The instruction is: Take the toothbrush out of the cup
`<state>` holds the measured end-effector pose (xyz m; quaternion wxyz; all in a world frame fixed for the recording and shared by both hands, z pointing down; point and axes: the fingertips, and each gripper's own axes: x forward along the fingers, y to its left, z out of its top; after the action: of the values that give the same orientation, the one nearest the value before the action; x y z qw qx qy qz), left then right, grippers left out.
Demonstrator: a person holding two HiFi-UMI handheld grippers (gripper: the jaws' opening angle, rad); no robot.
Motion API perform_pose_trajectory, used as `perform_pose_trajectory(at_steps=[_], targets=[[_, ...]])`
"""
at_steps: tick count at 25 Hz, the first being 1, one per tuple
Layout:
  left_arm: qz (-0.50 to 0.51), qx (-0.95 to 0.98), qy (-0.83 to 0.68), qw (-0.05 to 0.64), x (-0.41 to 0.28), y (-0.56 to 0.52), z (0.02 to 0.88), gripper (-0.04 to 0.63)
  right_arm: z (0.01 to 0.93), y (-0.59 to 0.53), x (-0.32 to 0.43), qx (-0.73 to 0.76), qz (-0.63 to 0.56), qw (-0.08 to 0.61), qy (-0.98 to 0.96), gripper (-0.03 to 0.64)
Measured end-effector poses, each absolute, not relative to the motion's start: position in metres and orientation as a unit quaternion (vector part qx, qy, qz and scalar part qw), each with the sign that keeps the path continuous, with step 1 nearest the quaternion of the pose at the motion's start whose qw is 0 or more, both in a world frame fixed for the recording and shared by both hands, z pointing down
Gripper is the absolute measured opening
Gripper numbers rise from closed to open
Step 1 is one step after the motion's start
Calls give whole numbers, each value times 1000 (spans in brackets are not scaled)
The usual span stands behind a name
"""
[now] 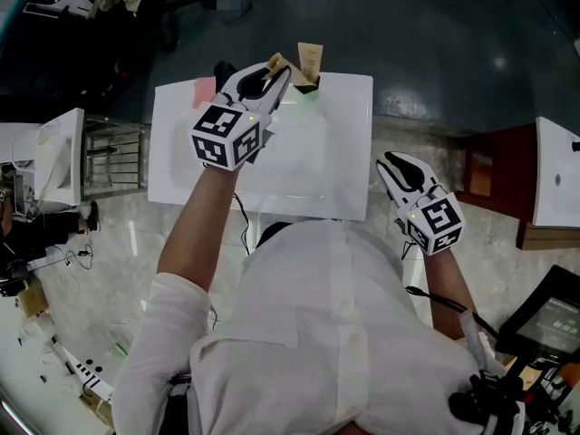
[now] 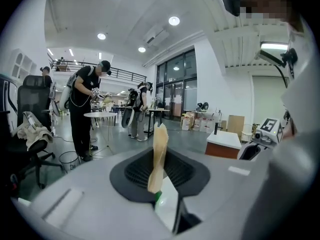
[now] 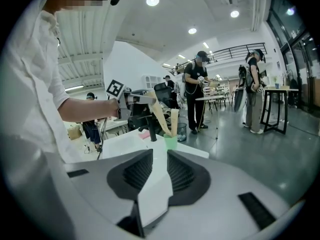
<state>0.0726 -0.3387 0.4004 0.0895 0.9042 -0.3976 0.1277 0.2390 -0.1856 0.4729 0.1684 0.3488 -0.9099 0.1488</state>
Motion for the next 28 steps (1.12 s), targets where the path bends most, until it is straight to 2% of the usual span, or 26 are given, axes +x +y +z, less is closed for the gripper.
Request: perform_pose_trajectory(at_steps=[11,28], targets=[[90,909,-398,79,48,-316,345,64,458,-191,215,336,141,166,-916,72],[91,921,-367,97,-62,-180,320,63,438,-123,115,341,112,175,-917,72]])
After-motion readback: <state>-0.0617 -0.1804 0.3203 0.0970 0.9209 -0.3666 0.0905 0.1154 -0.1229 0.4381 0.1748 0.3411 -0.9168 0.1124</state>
